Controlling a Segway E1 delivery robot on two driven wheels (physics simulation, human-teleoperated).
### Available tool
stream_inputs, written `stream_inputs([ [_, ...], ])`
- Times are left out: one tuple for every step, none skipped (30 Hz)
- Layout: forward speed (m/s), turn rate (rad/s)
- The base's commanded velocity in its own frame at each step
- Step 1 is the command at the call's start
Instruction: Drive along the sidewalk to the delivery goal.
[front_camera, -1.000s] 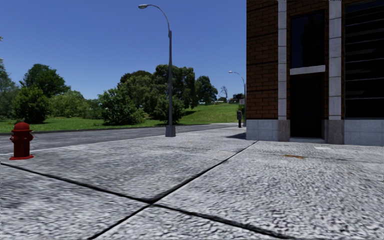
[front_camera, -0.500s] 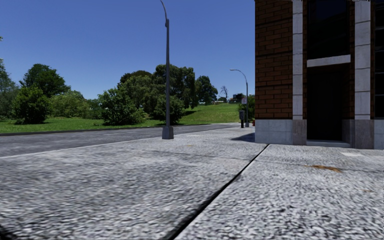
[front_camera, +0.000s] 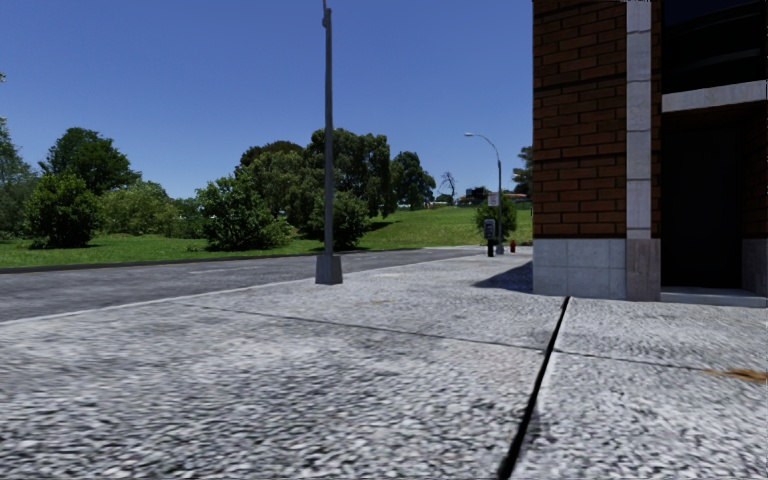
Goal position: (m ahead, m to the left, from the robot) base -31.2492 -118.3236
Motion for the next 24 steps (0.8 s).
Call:
stream_inputs([
  [2.0,0.0],
  [2.0,0.0],
  [2.0,0.0],
  [2.0,0.0],
  [2.0,0.0],
  [2.0,0.0],
  [2.0,0.0],
  [2.0,0.0],
  [2.0,0.0],
  [2.0,0.0],
  [2.0,0.0],
  [2.0,0.0],
  [2.0,0.0],
  [2.0,0.0],
  [2.0,0.0],
  [2.0,0.0],
  [2.0,0.0],
  [2.0,0.0],
  [2.0,0.0],
  [2.0,0.0],
  [2.0,0.0],
  [2.0,0.0],
  [2.0,0.0],
  [2.0,0.0],
])
